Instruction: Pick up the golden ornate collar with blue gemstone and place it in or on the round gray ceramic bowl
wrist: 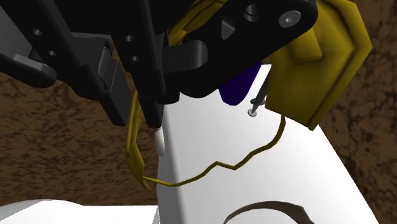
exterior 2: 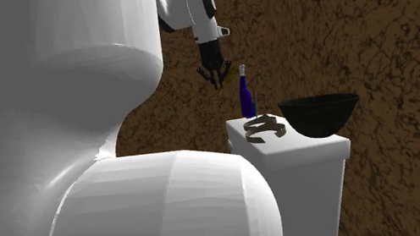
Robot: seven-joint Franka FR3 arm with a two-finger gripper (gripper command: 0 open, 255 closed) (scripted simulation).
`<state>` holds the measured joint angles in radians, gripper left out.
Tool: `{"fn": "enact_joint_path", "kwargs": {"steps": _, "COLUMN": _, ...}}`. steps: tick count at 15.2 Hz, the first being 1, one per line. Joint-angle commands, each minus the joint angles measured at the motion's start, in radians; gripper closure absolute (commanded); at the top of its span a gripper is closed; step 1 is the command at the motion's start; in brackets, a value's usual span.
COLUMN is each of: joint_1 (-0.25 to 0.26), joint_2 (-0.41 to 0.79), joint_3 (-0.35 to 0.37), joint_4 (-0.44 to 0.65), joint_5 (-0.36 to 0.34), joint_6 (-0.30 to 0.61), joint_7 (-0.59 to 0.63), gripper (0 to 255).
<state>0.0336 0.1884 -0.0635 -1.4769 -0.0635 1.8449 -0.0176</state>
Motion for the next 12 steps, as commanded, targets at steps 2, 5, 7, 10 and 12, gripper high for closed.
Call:
{"fn": "enact_joint_path", "kwargs": {"steps": 2, "joint_1": 0.0, "joint_2": 0.008, "joint_3": 0.0, "joint_4": 0.051, "joint_5": 0.001, "joint_6": -0.043, "joint_7": -0.002, "gripper": 255}}
{"fn": "enact_joint_path", "kwargs": {"steps": 5, "joint_1": 0.0, "joint_2": 0.015, "joint_3": 0.0, "joint_4": 0.091, "joint_5": 0.002, "joint_6": -0.076, "joint_7": -0.004, "gripper": 255}}
{"fn": "enact_joint_path", "kwargs": {"steps": 7, "joint_1": -0.017, "joint_2": -0.054, "joint_3": -0.011, "joint_4": -0.003, "joint_5": 0.004, "joint_6": -0.049, "joint_7": -0.032, "gripper": 255}}
{"fn": "enact_joint_path", "kwargs": {"steps": 10, "joint_1": -0.042, "joint_2": -0.149, "joint_3": -0.03, "joint_4": -0.124, "joint_5": 0.006, "joint_6": -0.019, "joint_7": -0.077, "gripper": 255}}
{"fn": "enact_joint_path", "kwargs": {"steps": 12, "joint_1": -0.058, "joint_2": -0.207, "joint_3": -0.046, "joint_4": -0.195, "joint_5": 0.006, "joint_6": -0.005, "joint_7": -0.108, "gripper": 255}}
